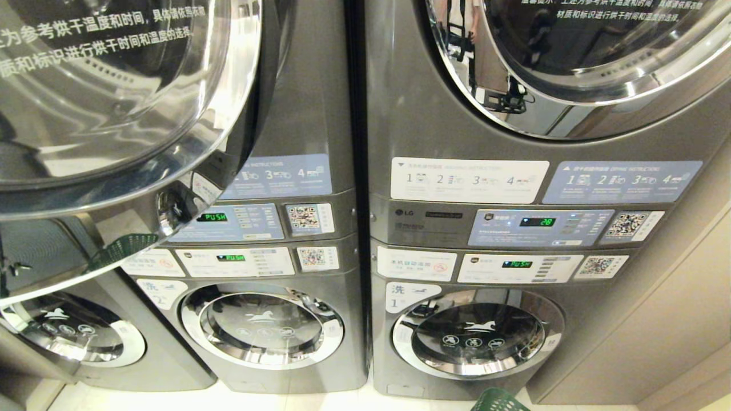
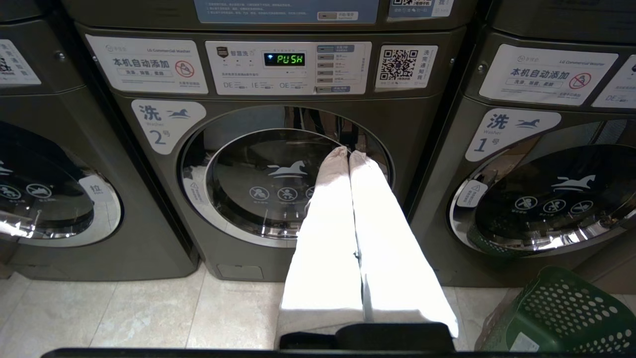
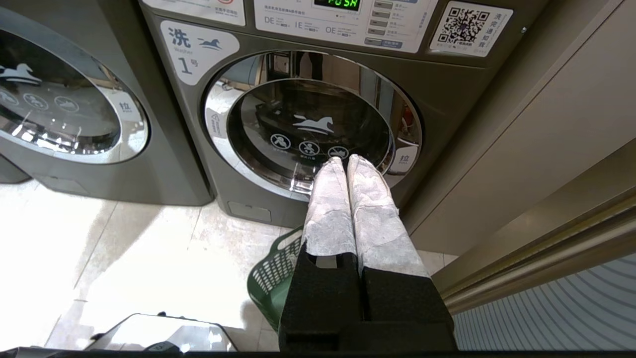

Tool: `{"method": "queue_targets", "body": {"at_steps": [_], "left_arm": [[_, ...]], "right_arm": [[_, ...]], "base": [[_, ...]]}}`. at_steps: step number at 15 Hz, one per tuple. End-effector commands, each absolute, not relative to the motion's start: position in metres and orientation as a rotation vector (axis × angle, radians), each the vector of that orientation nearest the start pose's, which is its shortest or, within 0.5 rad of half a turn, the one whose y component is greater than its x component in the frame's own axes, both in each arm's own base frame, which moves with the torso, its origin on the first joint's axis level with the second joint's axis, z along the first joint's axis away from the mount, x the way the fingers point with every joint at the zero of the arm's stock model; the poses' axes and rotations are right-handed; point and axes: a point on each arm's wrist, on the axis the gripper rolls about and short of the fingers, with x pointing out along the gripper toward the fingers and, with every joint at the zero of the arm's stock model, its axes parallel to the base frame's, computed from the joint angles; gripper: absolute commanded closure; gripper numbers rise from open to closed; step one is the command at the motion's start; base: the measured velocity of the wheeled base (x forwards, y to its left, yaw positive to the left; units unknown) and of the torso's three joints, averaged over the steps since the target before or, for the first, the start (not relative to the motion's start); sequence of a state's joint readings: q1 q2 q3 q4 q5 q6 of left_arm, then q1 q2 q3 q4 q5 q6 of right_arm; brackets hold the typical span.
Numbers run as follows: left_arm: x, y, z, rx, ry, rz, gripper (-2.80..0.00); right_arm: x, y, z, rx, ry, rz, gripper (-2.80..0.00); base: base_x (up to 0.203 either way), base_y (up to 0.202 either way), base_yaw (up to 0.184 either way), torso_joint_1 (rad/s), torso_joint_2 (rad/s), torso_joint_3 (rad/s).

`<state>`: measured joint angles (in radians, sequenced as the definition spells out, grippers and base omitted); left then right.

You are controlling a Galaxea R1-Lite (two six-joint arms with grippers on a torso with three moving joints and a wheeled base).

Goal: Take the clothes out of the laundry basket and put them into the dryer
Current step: Close the dryer

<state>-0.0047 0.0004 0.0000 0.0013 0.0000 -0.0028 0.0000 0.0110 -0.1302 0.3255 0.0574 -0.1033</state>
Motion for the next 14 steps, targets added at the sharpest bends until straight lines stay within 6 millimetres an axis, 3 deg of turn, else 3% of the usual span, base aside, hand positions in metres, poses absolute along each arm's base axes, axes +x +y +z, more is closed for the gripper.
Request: {"method": "queue_targets", "body": {"at_steps": [1,11,13,14], "left_arm": [[-0.023,0.000,0.075,-0.003,0.002,-0.005,0.00],[-0.023,0.000,0.078,0.019,-0.022,-0.006,0.00],[-0.028,-0.001,0.105,0.043,-0.240,-0.051,0.00],[-0.033,-0.003,0.119,0.064,-0.339,-0.156,0.00]], "right_arm": [[-0.036,0.001,0.077,-0.098,0.193,0.068,0.00],[-0.036,0.000,0.077,-0.033,0.195,-0.008,0.00],[-0.036,0.000,0.077,-0.035,0.195,0.009,0.00],[-0.036,0.000,0.077,-0.034,0.196,0.011,0.00]], "base": [[0.000,0.000,0.000,0.000,0.00,0.000],[0.000,0.000,0.000,0.000,0.00,0.000],[0.000,0.000,0.000,0.000,0.00,0.000],[0.000,0.000,0.000,0.000,0.00,0.000]]}}
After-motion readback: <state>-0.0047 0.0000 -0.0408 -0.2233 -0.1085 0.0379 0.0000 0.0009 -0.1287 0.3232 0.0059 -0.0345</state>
